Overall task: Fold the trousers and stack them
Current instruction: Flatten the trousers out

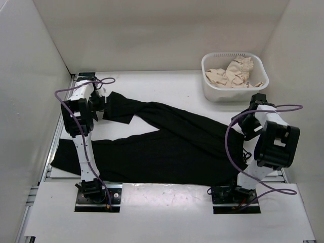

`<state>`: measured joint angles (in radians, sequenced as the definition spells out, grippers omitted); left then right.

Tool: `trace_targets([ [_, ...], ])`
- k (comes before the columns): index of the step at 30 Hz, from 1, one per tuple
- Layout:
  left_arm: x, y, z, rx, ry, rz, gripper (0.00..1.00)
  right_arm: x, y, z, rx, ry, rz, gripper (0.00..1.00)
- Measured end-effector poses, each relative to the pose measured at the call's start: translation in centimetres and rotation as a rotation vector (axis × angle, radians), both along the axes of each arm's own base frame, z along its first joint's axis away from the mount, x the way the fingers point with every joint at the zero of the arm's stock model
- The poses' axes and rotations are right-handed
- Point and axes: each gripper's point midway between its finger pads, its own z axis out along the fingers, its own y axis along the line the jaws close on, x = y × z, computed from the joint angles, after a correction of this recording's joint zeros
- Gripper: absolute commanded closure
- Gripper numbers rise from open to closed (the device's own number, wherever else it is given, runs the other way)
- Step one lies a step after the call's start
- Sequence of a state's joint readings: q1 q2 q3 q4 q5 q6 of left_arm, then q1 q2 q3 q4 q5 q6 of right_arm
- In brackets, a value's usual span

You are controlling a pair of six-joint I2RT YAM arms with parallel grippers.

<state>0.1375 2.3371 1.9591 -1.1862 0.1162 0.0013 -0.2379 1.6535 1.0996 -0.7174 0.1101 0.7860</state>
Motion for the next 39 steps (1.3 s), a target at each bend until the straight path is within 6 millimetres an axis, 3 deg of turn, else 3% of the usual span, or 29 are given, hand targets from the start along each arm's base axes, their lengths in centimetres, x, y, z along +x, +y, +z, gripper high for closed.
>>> trace_targets([
  [3, -0.1, -1.3, 0.0, -0.016, 0.015, -0.023, 0.21, 0.3, 0.0, -1.9, 0.012, 0.049, -0.024, 0.12],
  [4, 0.0, -1.5, -0.1, -0.019, 0.009, -0.026, 0.43, 0.5, 0.0, -2.5, 0.016, 0.065, -0.029, 0.16],
  [6, -0.2, -1.8, -0.3, -0.03, 0.015, -0.021, 0.77, 0.5, -0.1, -3.2, 0.015, 0.1, -0.027, 0.39],
  [7, -0.3, -1.8, -0.6, -0.034, 0.018, -0.021, 0.86, 0.7, -0.1, -3.2, 0.015, 0.101, -0.026, 0.48],
  [8, -0.4, -1.9, -0.7, -0.04, 0.019, -0.023, 0.86, 0.7, -0.1, -3.3, 0.014, 0.105, -0.027, 0.7],
  [11, -0.8, -1.9, -0.7, -0.041, 0.015, -0.02, 0.86, 0.6, 0.0, -3.4, 0.017, 0.112, -0.016, 0.99],
  [15, -1.0, -0.1, -0.2, 0.046, -0.011, -0.009, 0.86, 0.8, 0.2, -3.2, 0.012, 0.101, 0.019, 1.0],
  [18, -0.2, 2.5, 1.9, 0.14, -0.08, 0.024, 0.86, 1.2, 0.6, -2.8, -0.002, 0.079, 0.082, 1.0],
  [21, 0.6, 5.0, 7.0, 0.247, -0.209, 0.068, 0.86, 1.5, 1.7, -1.3, -0.041, 0.042, 0.182, 1.0],
  [24, 0.6, 6.6, 13.9, 0.361, -0.37, 0.11, 0.86, 1.8, 2.8, 1.4, -0.089, -0.019, 0.274, 1.0],
  [26, -0.3, 6.9, 17.4, 0.42, -0.454, 0.129, 0.86, 2.0, 3.0, 3.4, -0.116, -0.068, 0.306, 1.0],
  [28, -1.8, 7.0, 19.2, 0.47, -0.485, 0.139, 0.86, 2.0, 2.6, 5.0, -0.148, -0.103, 0.315, 1.0],
  [31, -3.9, 7.0, 18.1, 0.503, -0.433, 0.132, 0.86, 1.7, 2.0, 6.4, -0.187, -0.128, 0.325, 1.0],
  [35, -4.6, 6.7, 13.9, 0.479, -0.307, 0.096, 0.78, 1.5, 1.4, 7.2, -0.222, -0.116, 0.341, 1.0],
  [36, -4.5, 6.6, 13.0, 0.475, -0.284, 0.089, 0.63, 1.4, 1.3, 7.4, -0.228, -0.113, 0.343, 1.0],
  [38, -4.4, 6.8, 11.1, 0.479, -0.229, 0.077, 0.44, 1.7, 1.0, 8.1, -0.242, -0.12, 0.346, 1.0],
  [39, -4.5, 7.0, 10.1, 0.481, -0.199, 0.074, 0.28, 1.9, 0.9, 8.5, -0.25, -0.128, 0.348, 1.0],
])
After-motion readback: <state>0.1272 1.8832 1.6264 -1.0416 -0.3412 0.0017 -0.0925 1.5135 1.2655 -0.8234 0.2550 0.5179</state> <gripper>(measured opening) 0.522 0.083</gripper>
